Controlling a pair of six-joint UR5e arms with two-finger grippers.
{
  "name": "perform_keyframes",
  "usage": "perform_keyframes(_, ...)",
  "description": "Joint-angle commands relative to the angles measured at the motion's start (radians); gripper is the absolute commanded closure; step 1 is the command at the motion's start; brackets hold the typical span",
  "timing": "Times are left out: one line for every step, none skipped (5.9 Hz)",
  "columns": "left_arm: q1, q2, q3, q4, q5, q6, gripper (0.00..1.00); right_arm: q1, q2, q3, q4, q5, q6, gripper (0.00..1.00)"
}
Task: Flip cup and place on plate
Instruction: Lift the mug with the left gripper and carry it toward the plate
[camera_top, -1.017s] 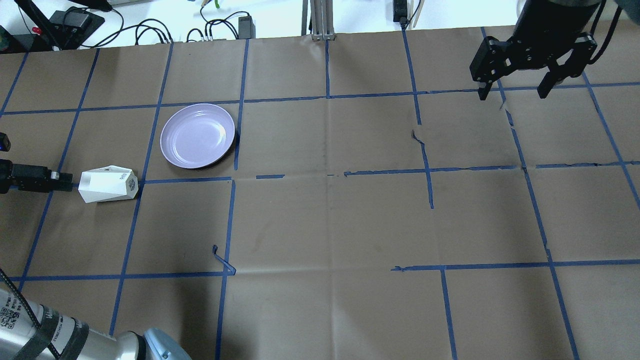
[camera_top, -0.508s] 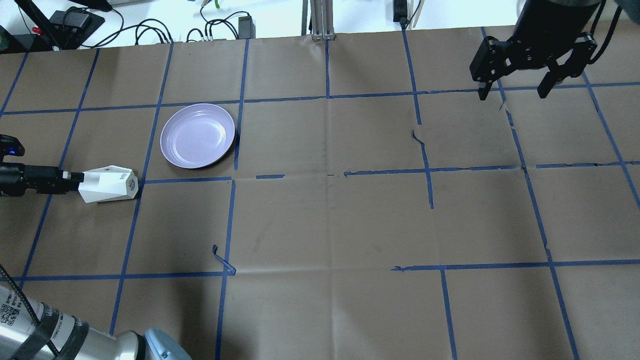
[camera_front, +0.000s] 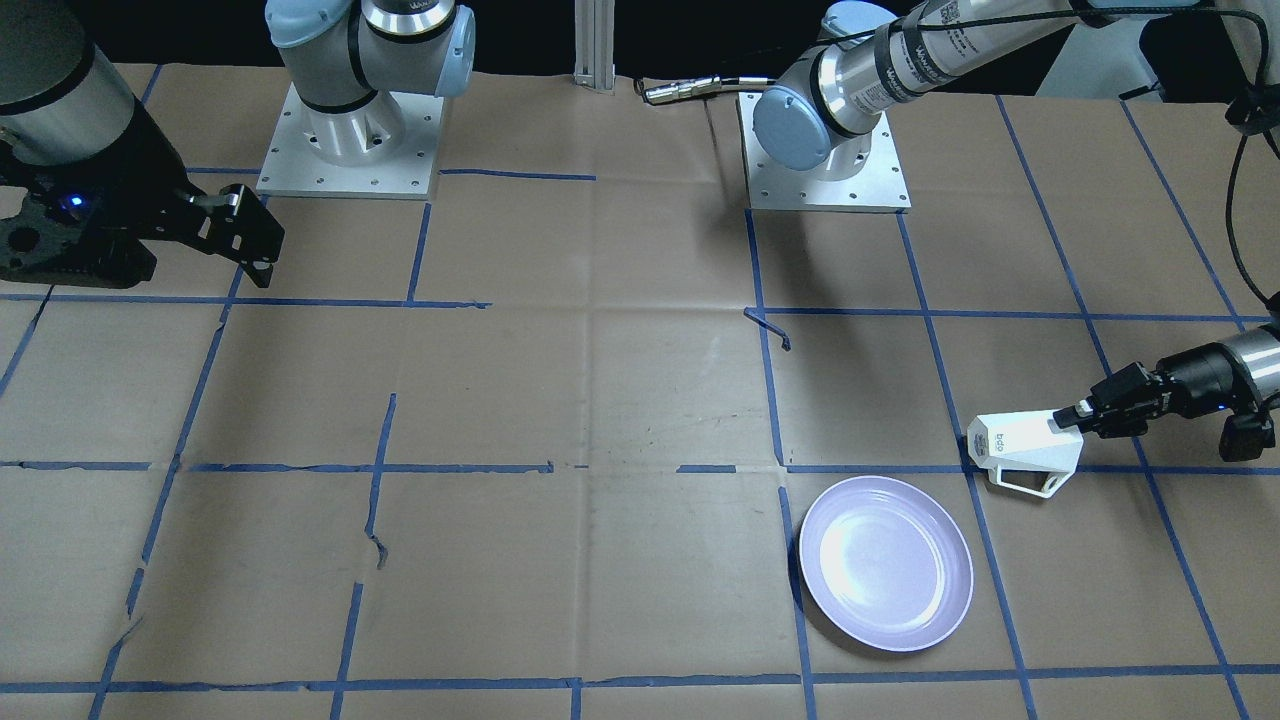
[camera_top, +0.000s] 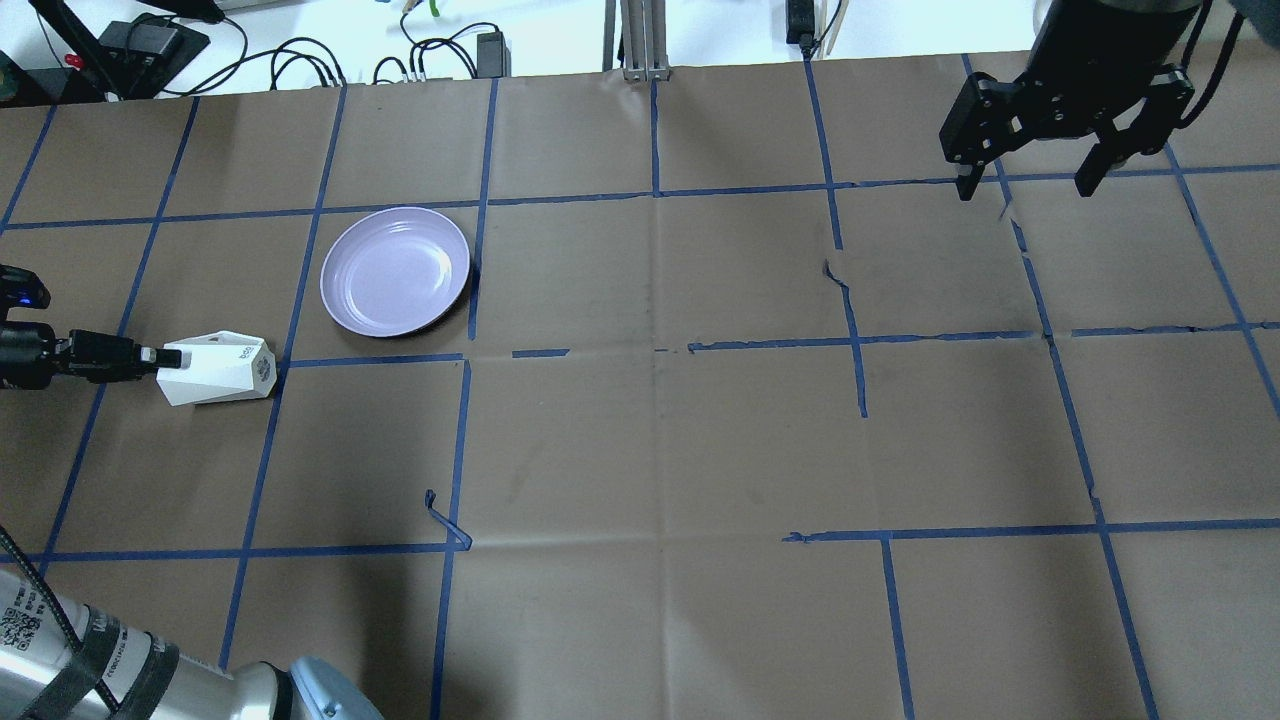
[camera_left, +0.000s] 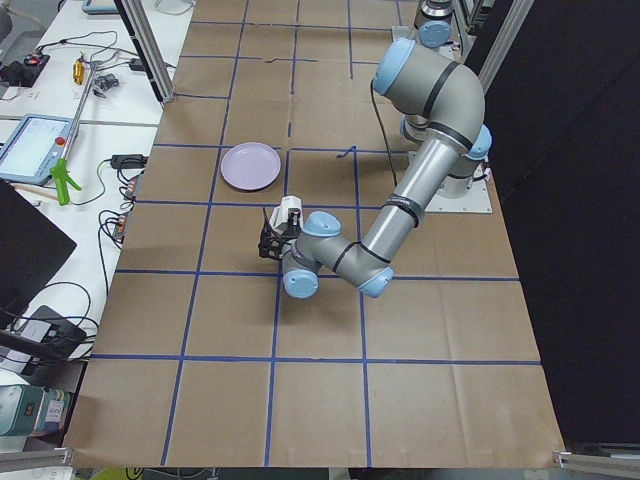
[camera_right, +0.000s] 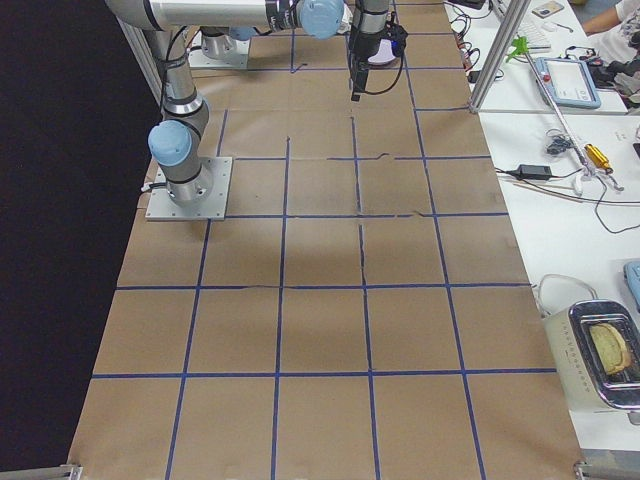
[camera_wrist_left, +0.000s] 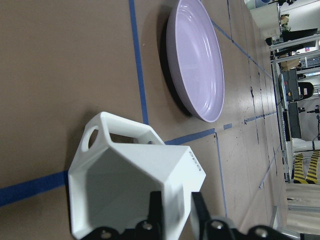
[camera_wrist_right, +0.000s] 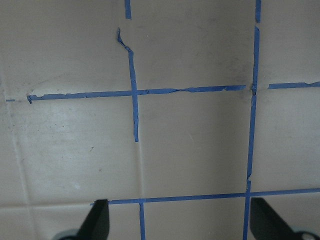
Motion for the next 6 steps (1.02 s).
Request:
perform_keyframes(0.000,0.020,0.007,-0.002,-0.016,-0.010,1.00,0.000,0.000,0.000,0.000,0.000,0.000,0.00)
perform_keyframes(-0.012,0.066,0.007,-0.004,-0.036,-0.062,1.00,0.000,0.000,0.000,0.000,0.000,0.000,0.00)
perform_keyframes(-0.072,0.148,0.009,0.001,-0.038,-0.181,1.00,0.000,0.000,0.000,0.000,0.000,0.000,0.00)
perform_keyframes(-0.150,0.208,0.019,0.034,-0.030,-0.346,1.00,0.000,0.000,0.000,0.000,0.000,0.000,0.00)
perform_keyframes(-0.240,0.245,0.030,0.173,0.005,-0.494,1.00,0.000,0.000,0.000,0.000,0.000,0.000,0.00)
perform_keyframes(-0.344,0.255,0.032,0.341,0.114,-0.639,1.00,0.000,0.000,0.000,0.000,0.000,0.000,0.00)
